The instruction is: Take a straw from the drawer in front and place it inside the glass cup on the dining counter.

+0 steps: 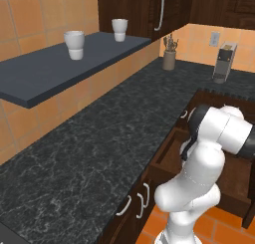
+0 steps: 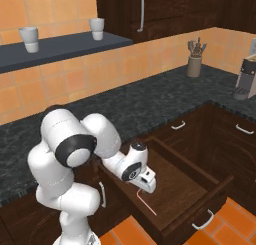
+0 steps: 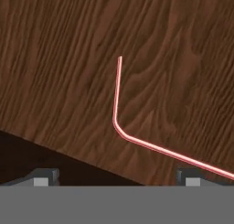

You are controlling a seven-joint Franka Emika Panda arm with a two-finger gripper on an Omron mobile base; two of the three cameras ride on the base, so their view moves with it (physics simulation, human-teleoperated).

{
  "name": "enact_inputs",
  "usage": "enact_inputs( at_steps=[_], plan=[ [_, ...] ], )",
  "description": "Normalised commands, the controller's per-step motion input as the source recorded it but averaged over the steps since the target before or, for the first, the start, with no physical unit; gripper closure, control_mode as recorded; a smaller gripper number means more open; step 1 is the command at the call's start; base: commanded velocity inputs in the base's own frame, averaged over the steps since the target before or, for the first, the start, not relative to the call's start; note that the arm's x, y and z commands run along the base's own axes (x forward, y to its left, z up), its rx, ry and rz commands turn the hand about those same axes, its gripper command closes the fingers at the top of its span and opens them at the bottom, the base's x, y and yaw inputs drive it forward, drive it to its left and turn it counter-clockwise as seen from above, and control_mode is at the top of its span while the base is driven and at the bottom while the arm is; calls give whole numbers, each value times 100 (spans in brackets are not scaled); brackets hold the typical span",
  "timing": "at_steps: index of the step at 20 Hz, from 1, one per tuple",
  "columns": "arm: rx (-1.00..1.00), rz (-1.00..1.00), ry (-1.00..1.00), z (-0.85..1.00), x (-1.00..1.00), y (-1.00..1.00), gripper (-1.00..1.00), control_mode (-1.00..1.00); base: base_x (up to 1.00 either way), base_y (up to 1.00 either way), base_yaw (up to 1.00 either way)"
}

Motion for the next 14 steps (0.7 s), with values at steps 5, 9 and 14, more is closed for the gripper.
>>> enact_inputs(
  at_steps=[5,9,14],
  plan=[
    [2,0,0,-25,20,-10,-100,-100,0,0,0],
    [1,0,0,-26,23,-1,-100,-100,0,0,0],
    [1,0,0,-21,28,0,-100,-100,0,0,0]
  ],
)
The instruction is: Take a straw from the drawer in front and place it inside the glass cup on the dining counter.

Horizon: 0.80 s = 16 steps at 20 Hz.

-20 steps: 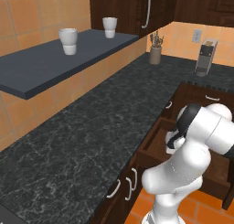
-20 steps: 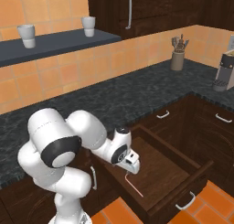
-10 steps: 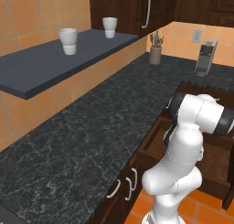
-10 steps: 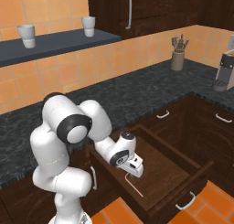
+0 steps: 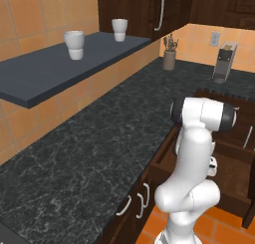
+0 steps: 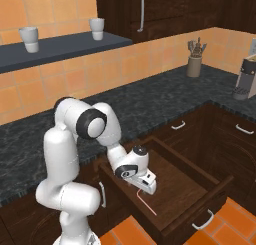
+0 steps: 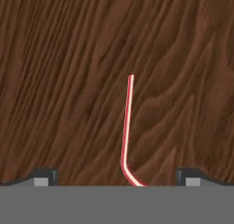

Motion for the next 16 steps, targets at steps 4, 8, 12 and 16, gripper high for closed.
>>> enact_inputs(
  at_steps=[4,8,12,16],
  plan=[
    [4,0,0,-20,18,-19,-100,-100,0,0,0],
    [5,0,0,-20,21,-19,-100,-100,0,0,0],
    [4,0,0,-14,31,-12,-100,-100,0,0,0],
    [3,0,0,-15,30,-9,-100,-100,0,0,0]
  ],
)
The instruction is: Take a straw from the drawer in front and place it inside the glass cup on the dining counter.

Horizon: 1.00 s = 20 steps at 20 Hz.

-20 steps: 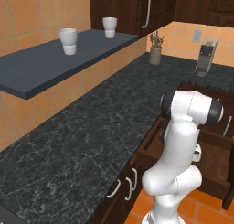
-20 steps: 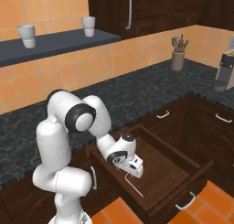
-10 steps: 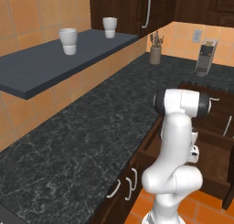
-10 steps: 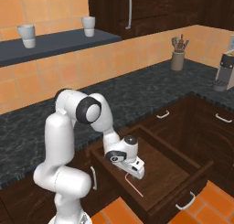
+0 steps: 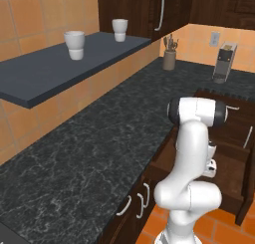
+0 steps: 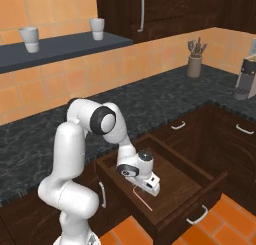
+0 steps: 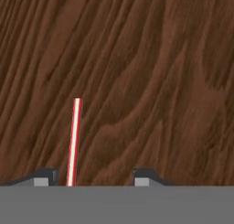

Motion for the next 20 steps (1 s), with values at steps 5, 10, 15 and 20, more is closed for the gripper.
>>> enact_inputs(
  at_steps=[5,10,15,20],
  plan=[
    [0,-2,4,-22,14,-3,-100,-100,0,0,0],
    [0,-9,21,-24,-1,-14,-100,-100,0,0,0],
    [0,-8,16,-20,0,-8,100,-100,0,0,0],
    [0,-3,2,-23,0,0,100,-100,0,0,0]
  ],
)
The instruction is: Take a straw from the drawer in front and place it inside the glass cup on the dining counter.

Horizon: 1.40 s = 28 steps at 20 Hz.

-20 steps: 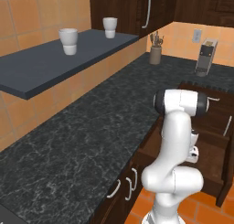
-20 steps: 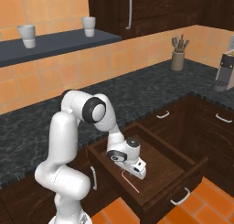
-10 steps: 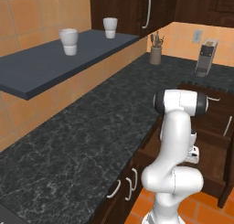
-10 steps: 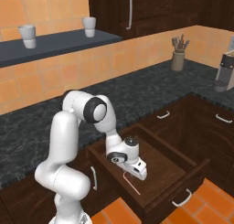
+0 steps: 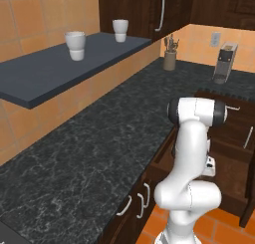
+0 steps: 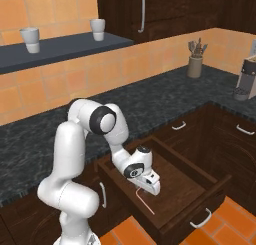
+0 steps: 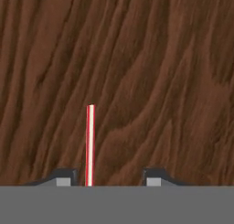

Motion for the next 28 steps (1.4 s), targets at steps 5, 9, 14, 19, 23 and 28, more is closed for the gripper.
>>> enact_inputs(
  at_steps=[5,9,14,19,23,28],
  plan=[
    [0,-2,0,-12,0,0,100,-100,0,0,0],
    [0,-4,0,-11,0,0,100,-100,0,0,0],
    [0,-4,-2,4,-2,-12,100,-100,0,0,0],
    [0,0,-9,65,0,-32,100,-100,0,0,0],
    [0,0,-11,83,0,-33,100,-100,0,0,0],
    [-1,-2,-9,92,-11,-9,100,-100,0,0,0]
  ],
)
